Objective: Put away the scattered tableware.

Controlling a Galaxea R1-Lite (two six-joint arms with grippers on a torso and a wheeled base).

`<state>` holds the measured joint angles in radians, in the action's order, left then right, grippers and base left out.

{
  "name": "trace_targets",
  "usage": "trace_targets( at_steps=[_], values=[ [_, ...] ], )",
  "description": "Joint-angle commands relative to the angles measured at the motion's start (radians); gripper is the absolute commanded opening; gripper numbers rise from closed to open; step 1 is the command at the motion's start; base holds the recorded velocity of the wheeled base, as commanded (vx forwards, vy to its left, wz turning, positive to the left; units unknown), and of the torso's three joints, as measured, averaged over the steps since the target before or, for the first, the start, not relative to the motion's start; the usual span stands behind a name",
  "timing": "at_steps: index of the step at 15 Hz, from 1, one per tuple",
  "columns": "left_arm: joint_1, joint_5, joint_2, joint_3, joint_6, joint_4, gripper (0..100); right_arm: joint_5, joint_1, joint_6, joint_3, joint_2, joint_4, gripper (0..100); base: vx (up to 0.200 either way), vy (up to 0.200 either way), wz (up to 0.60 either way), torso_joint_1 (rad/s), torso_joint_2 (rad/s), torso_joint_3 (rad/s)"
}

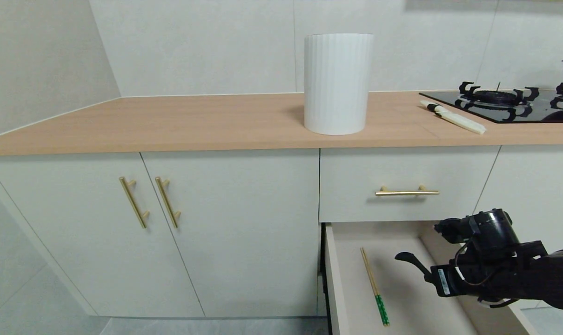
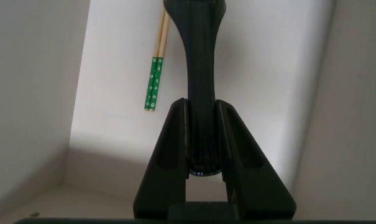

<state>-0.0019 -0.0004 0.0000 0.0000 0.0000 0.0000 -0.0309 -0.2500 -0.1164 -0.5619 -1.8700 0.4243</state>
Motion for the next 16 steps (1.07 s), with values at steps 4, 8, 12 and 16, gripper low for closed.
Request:
trace_targets(
  at_steps=[4, 8, 12, 16],
  values=[
    [0.0, 0.0, 0.002, 0.0, 0.0, 0.0, 100, 0.065, -0.011, -0.009, -0.004, -0.107, 0.139, 0, 0.0, 0.0, 0.0, 0.0, 0.0, 0.0],
    [0.0, 0.0, 0.002, 0.0, 0.0, 0.0, 100, 0.14, -0.012, -0.052, -0.012, -0.31, 0.33, 0, 0.0, 0.0, 0.0, 0.0, 0.0, 0.0],
    [0.0, 0.0, 0.002, 0.0, 0.0, 0.0, 100, 0.183, -0.035, -0.048, -0.039, -0.449, 0.375, 0, 0.0, 0.0, 0.0, 0.0, 0.0, 0.0],
    [0.0, 0.0, 0.002, 0.0, 0.0, 0.0, 100, 0.227, -0.043, -0.046, -0.09, -0.529, 0.372, 0, 0.0, 0.0, 0.0, 0.0, 0.0, 0.0]
  ],
)
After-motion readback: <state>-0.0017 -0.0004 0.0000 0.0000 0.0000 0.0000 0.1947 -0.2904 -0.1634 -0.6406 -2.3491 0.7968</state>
